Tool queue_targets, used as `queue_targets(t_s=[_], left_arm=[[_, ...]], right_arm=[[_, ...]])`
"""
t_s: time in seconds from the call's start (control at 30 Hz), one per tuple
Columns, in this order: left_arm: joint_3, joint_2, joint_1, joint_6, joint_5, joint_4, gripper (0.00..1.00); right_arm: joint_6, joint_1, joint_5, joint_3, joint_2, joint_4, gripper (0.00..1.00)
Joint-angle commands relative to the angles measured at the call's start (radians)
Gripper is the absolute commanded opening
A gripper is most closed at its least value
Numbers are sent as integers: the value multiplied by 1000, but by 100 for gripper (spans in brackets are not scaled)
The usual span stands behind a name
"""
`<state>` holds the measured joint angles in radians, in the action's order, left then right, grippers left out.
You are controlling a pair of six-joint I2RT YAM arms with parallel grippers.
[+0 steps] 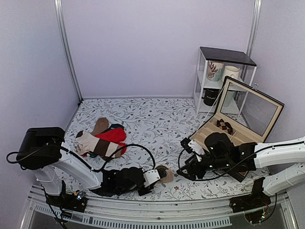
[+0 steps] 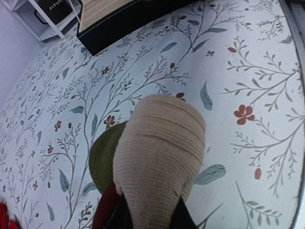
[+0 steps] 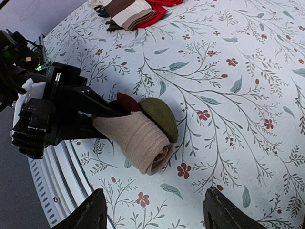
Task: Roll the socks
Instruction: Place a pair of socks at the center of the board.
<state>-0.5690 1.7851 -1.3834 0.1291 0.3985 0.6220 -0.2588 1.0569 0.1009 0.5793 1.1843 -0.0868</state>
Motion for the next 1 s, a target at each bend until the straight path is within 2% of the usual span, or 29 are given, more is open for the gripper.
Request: queue_targets(t_s=[0.0,0.2,0.5,0.67,0.8,0.97], left_arm=[[-15,57,-36,-119,-169,-182,0],[-22,71,-31,-203,-266,-237,0],[-22,133,-16,-274,-359,-267,0],[-21,152,-12,-284,-372,-260,0],[-11,155,-8,-290,-374,-251,0],[-11,164,-8,-293,-372,-244,0]], right_arm=[[-31,-6,107,-31,-19,81,69],[-50,-6,235,-156,-24,315,68],[-53,-6,338,-247,153,662,68],[-46,-5,343,-235,243,707,67],[-74,4,361,-252,258,744,56],[-110,17,319,-302,253,764,57]])
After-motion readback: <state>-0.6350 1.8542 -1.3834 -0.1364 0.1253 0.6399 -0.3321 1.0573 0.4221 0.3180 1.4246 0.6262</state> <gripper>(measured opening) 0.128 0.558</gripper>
